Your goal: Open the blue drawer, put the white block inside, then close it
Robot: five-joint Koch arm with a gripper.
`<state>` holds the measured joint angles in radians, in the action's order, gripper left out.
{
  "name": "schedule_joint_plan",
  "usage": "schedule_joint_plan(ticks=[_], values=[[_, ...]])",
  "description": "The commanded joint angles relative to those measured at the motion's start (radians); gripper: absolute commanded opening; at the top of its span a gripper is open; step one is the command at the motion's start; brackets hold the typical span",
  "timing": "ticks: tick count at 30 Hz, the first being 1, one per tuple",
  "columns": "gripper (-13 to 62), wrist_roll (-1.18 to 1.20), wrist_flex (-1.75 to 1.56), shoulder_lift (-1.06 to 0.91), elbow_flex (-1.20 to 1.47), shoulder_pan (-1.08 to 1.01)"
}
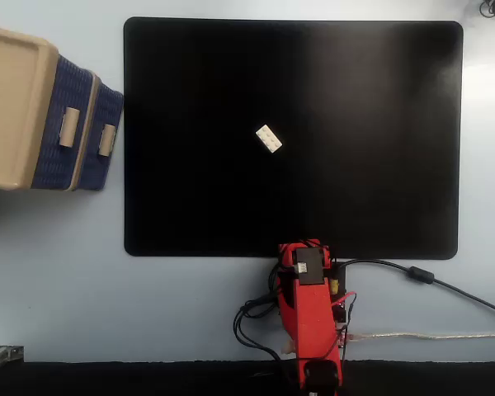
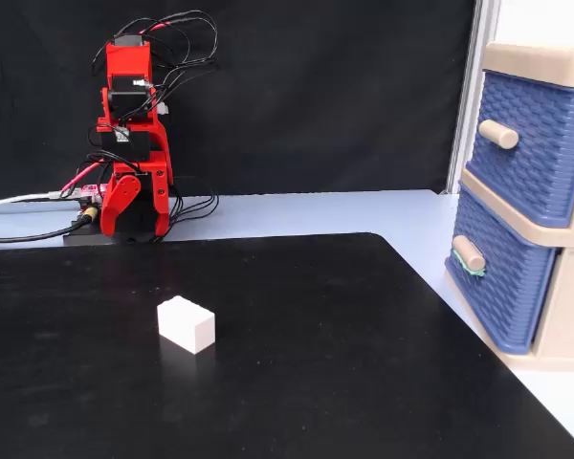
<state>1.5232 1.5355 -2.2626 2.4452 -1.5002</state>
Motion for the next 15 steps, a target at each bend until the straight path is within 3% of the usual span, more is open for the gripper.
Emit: schedule_joint_plan(ticks=[1,12,15], values=[[34.4,0.012,0.135,-0.087,0.009,-0.009],[34.1,0.020,0.140,-0.087,0.003,-0.011],[34.0,0.021,0.150,-0.087,-0.144,-0.011]])
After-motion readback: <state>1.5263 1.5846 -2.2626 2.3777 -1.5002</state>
